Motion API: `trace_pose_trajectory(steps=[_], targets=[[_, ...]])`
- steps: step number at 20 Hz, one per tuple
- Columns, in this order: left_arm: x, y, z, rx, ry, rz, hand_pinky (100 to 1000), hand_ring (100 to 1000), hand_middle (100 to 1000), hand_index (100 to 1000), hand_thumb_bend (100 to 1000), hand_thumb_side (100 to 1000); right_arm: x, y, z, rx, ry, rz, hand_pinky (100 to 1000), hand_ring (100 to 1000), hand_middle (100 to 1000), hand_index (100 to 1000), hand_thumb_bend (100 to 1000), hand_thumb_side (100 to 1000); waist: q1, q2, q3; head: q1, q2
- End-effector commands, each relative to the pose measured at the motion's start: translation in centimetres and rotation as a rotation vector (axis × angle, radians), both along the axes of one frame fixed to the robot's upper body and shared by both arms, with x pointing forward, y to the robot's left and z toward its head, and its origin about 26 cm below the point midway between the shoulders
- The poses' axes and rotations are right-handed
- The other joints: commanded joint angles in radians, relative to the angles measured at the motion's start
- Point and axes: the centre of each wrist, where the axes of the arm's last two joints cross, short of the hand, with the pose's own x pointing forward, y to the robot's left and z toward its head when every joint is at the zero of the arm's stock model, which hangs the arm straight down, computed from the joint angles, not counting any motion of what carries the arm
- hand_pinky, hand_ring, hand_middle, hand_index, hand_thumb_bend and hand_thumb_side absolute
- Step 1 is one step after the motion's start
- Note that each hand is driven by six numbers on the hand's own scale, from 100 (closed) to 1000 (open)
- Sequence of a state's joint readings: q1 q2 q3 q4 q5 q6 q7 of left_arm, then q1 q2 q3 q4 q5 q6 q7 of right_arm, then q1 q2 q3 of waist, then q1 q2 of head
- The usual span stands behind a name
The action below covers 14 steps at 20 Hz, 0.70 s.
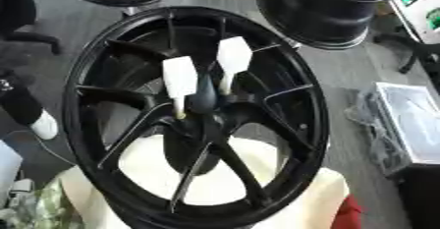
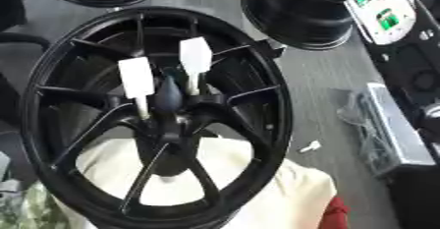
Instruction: Pull the pin out of the wheel hub.
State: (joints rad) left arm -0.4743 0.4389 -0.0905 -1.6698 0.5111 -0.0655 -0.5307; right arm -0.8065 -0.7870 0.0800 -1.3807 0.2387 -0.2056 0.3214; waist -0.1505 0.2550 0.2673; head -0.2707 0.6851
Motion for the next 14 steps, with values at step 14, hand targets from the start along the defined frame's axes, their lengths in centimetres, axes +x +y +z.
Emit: trace_pose_trajectory(steps=[14], targets=[[-0.12,0.56,0.34,0.035,-0.01,0.006,846,907,850,873,152,753,-0.99,0.39,0.49,-0.435,0.305,0.071,824,803,773,842,100,477,-0.004,-0.046,-0.013,0.021,0.012]])
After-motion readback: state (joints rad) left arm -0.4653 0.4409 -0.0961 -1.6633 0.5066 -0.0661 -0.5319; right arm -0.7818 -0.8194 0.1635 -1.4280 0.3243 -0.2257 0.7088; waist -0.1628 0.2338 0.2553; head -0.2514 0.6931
